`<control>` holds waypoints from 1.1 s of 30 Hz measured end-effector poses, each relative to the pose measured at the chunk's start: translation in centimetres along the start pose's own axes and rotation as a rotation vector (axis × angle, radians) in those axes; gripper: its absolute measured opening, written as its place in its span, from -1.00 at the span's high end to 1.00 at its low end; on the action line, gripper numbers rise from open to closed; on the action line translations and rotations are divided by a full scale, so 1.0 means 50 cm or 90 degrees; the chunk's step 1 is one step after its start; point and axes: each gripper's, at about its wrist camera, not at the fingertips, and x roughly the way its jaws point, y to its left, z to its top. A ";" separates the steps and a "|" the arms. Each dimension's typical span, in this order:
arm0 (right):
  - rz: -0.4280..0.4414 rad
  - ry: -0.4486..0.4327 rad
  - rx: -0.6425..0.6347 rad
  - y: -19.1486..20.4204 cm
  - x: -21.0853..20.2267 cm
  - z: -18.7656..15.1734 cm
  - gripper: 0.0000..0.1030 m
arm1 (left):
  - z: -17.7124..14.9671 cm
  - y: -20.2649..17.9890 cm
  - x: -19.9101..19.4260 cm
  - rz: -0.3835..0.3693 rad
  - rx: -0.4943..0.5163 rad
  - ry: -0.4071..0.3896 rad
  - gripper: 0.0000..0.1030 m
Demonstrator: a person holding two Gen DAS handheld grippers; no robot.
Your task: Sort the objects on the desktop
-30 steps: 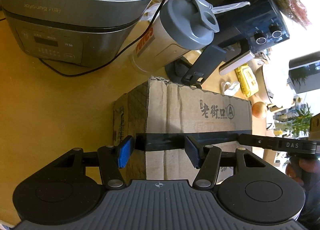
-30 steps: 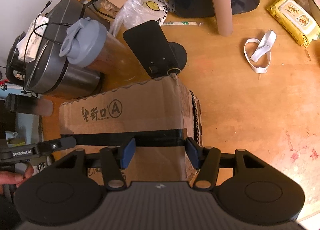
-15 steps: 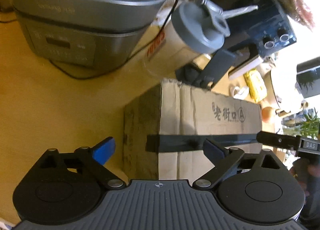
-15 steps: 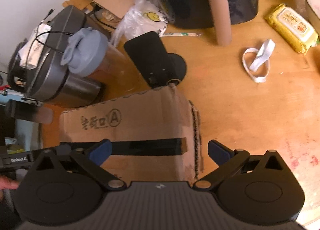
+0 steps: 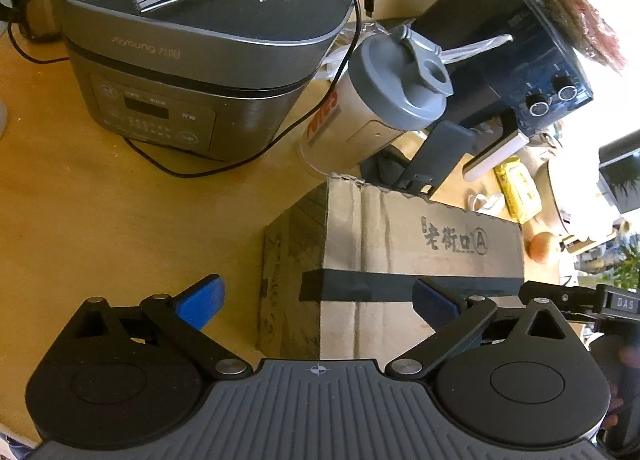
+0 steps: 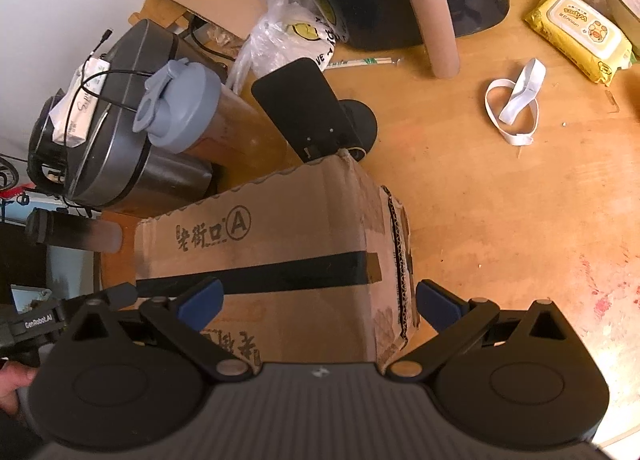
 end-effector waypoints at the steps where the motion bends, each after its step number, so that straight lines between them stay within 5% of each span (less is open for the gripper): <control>1: 0.000 -0.002 -0.001 0.001 -0.003 -0.002 -1.00 | -0.003 -0.002 -0.003 0.000 0.000 -0.001 -1.00; 8: 0.003 -0.005 -0.008 0.003 -0.018 -0.017 -1.00 | -0.021 -0.021 -0.018 0.003 0.016 -0.013 -1.00; 33: -0.016 0.024 -0.040 0.033 -0.068 -0.036 -1.00 | -0.040 -0.050 -0.065 0.011 0.027 0.077 -1.00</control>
